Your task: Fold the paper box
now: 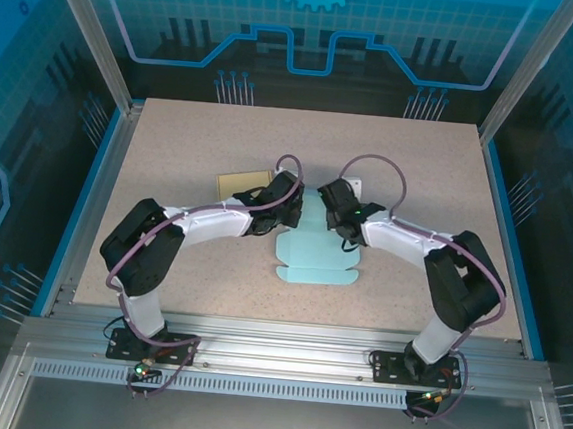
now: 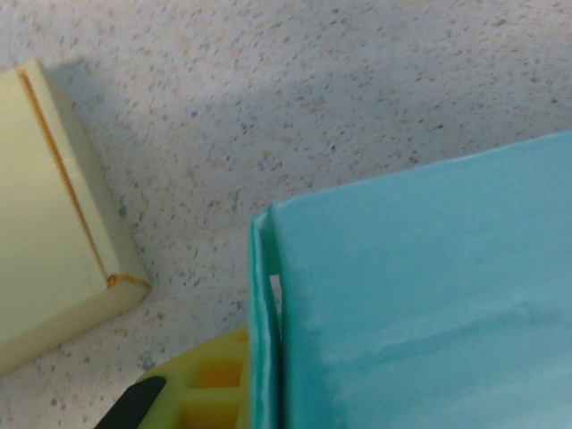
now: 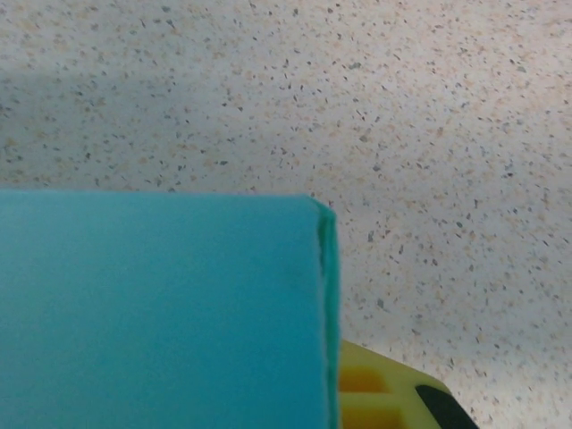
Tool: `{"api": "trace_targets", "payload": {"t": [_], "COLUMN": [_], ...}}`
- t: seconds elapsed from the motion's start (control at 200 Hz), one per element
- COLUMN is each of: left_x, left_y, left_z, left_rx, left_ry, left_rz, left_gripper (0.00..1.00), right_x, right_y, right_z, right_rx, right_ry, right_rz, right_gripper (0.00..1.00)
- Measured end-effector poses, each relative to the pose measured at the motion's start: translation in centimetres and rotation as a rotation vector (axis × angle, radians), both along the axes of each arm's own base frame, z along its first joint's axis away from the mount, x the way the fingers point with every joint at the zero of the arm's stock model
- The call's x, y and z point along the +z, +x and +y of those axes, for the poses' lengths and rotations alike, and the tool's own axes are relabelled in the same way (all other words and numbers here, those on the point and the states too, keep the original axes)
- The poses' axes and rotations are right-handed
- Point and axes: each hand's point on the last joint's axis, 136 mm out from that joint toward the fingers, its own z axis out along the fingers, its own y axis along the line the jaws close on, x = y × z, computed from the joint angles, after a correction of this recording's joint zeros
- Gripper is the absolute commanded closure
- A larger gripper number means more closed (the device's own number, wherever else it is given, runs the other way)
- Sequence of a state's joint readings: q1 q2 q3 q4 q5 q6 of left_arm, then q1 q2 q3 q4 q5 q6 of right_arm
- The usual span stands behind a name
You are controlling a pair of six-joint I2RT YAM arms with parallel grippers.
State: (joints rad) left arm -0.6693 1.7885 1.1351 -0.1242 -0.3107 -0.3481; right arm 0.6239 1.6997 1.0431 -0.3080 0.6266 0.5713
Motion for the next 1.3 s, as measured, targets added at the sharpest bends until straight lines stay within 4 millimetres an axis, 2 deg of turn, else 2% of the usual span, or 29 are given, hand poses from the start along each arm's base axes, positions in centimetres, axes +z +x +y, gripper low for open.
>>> {"api": "trace_targets", "payload": {"t": [0.225, 0.42, 0.48, 0.555, 0.61, 1.061, 1.301], "left_x": [-1.0, -1.8, -2.0, -2.1, -2.2, -2.8, -2.6], "left_y": [-0.7, -1.4, -1.6, -1.7, -1.7, -2.0, -0.6], "left_z": [0.9, 0.9, 1.0, 1.0, 1.0, 1.2, 1.6], "left_rx": [0.049, 0.037, 0.032, 0.03, 0.032, 0.057, 0.096], "left_ry": [-0.029, -0.036, -0.037, -0.04, -0.046, -0.08, 0.003], "left_rz": [0.079, 0.119, 0.128, 0.135, 0.138, 0.176, 0.202], "left_gripper": [1.0, 1.0, 1.0, 1.0, 1.0, 1.0, 1.0], "right_x": [-0.8, -2.3, -2.8, -3.1, -3.1, -3.2, -3.3], "right_y": [-0.8, -0.9, -0.9, -0.7, -0.7, -0.9, -0.9], "right_z": [0.9, 0.7, 0.8, 0.9, 1.0, 1.2, 1.4], "right_rx": [-0.099, -0.111, -0.112, -0.114, -0.123, -0.136, -0.128], "right_ry": [-0.108, -0.151, -0.158, -0.159, -0.143, -0.11, -0.053], "right_rz": [0.023, 0.053, 0.064, 0.065, 0.061, 0.093, 0.119], "right_gripper": [0.85, 0.76, 0.77, 0.87, 0.9, 0.91, 0.82]}}
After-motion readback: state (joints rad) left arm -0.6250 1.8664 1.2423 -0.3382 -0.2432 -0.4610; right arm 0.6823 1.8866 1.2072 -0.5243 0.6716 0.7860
